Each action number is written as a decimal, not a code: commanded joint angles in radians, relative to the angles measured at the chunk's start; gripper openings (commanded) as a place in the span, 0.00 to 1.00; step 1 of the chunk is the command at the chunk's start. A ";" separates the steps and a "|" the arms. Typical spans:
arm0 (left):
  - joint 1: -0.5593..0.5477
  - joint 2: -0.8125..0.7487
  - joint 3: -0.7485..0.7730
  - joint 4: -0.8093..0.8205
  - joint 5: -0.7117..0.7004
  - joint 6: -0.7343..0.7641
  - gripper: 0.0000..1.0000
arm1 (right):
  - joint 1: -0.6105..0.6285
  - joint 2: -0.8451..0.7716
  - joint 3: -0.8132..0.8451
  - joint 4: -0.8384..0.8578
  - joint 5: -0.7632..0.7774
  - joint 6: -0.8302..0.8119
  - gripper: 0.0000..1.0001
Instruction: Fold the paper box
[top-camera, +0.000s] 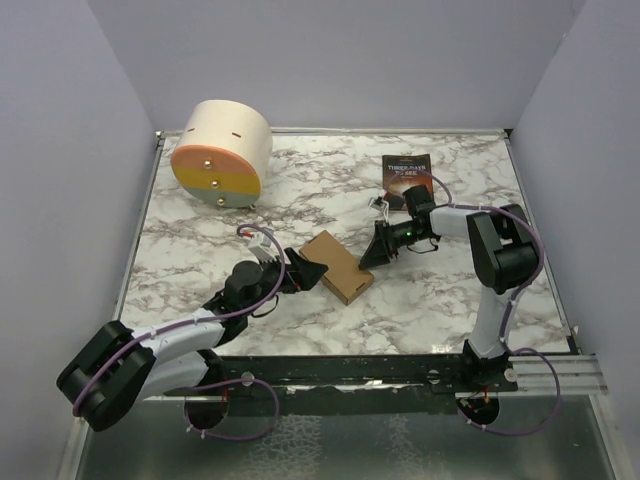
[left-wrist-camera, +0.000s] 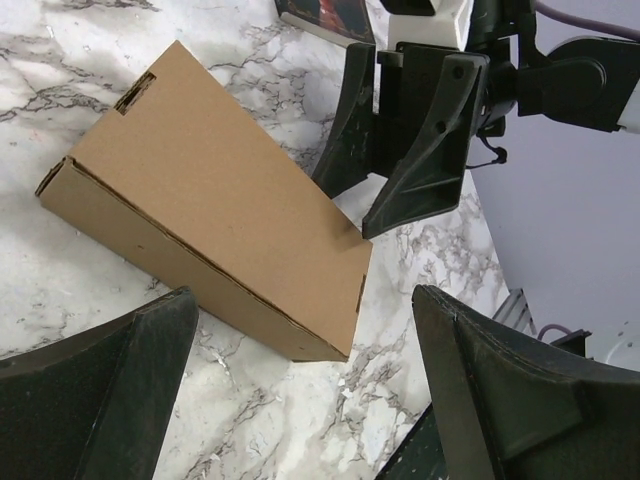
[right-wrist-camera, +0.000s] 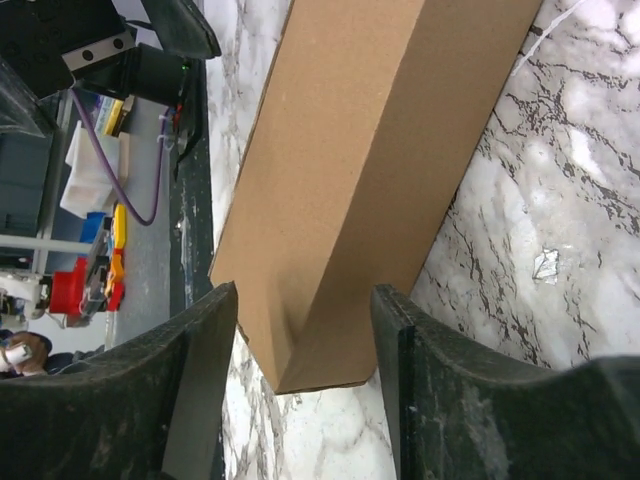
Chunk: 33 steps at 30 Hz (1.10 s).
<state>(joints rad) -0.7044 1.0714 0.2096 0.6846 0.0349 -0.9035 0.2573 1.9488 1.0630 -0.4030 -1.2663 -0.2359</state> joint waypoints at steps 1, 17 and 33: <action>0.010 0.026 -0.035 0.096 -0.004 -0.066 0.92 | 0.007 0.052 0.043 -0.026 -0.010 0.006 0.54; 0.014 0.161 -0.067 0.160 0.002 -0.155 0.92 | -0.057 0.142 0.054 -0.047 -0.009 0.051 0.30; -0.010 0.346 0.000 0.412 0.006 -0.218 0.93 | -0.072 0.167 0.060 -0.064 -0.026 0.040 0.29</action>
<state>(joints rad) -0.7029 1.3891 0.1795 0.9794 0.0368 -1.0946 0.1787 2.0823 1.1118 -0.4580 -1.3338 -0.1688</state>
